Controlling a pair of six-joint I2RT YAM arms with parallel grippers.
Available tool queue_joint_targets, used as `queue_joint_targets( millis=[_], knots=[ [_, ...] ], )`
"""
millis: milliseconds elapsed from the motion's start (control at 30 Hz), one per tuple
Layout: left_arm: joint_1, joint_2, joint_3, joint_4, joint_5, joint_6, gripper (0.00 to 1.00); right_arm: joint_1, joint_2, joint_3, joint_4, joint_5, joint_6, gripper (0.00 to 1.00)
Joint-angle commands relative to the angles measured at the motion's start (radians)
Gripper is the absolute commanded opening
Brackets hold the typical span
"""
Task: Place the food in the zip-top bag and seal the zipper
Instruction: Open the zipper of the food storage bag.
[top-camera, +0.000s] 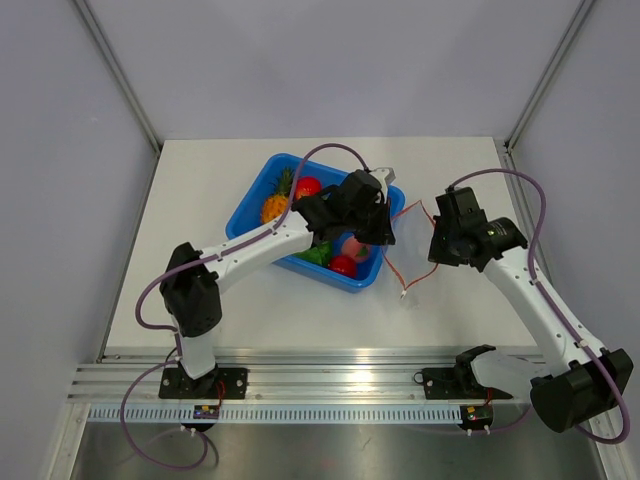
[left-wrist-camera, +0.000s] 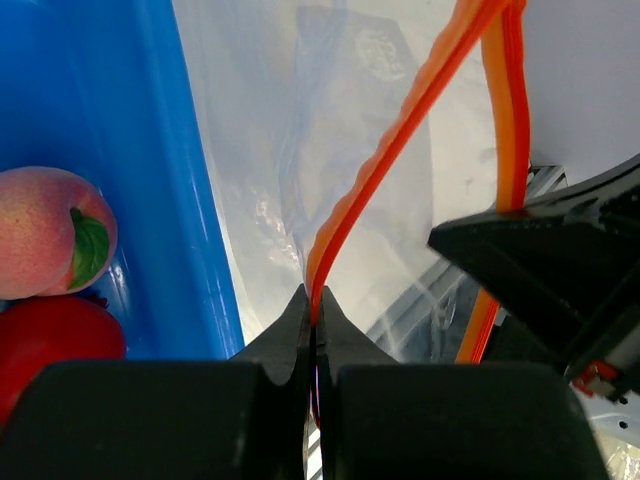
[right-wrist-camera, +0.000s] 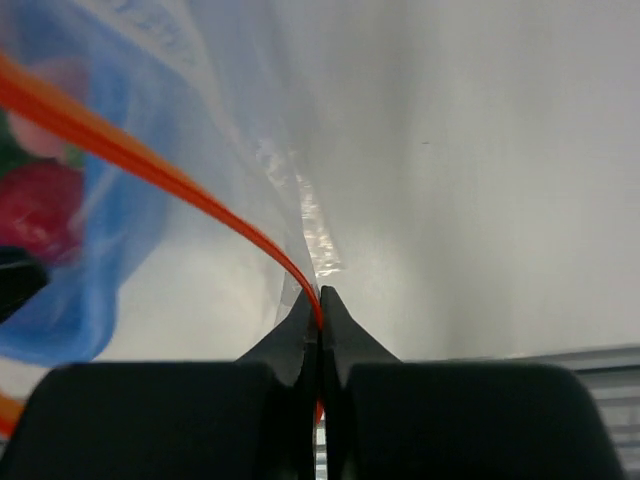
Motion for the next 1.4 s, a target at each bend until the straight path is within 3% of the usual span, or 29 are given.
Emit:
queue_joint_targets(
  millis=[0,67,233,567,600,633,767,833,967,1067,1100,1367],
  knots=[
    [0.018,-0.002,0.066,-0.020,0.024,0.059,0.00,-0.008,0.002,0.045,-0.079,0.307,-0.068,0.00],
    [0.019,-0.004,0.066,-0.052,0.008,0.106,0.00,-0.023,0.008,0.086,-0.101,0.388,-0.091,0.00],
    [0.019,-0.001,0.047,-0.093,-0.006,0.168,0.00,-0.075,-0.017,0.160,-0.129,0.401,-0.138,0.00],
    [0.019,0.160,0.239,-0.067,0.079,0.202,0.00,-0.077,-0.021,0.169,-0.126,0.263,-0.131,0.00],
    [0.019,0.171,0.246,-0.055,0.091,0.208,0.02,-0.077,-0.018,0.163,-0.118,0.255,-0.122,0.00],
    [0.019,0.191,0.249,-0.028,0.118,0.211,0.19,-0.078,-0.003,0.157,-0.118,0.244,-0.116,0.00],
    [0.019,0.225,0.231,0.039,0.168,0.181,0.35,-0.078,0.049,0.155,-0.133,0.228,-0.097,0.00],
    [0.019,0.234,0.237,0.036,0.160,0.172,0.38,-0.078,0.057,0.143,-0.126,0.220,-0.096,0.00],
    [0.019,0.229,0.273,-0.033,0.056,0.187,0.49,-0.078,0.077,0.134,-0.121,0.237,-0.094,0.00],
    [0.019,0.208,0.292,-0.070,0.048,0.218,0.62,-0.077,0.092,0.128,-0.109,0.232,-0.097,0.00],
    [0.019,0.190,0.295,-0.076,0.054,0.224,0.74,-0.080,0.098,0.129,-0.104,0.228,-0.094,0.00],
    [0.019,0.102,0.228,-0.031,0.116,0.160,0.78,-0.078,0.163,0.157,-0.081,0.231,-0.088,0.00]
  ],
)
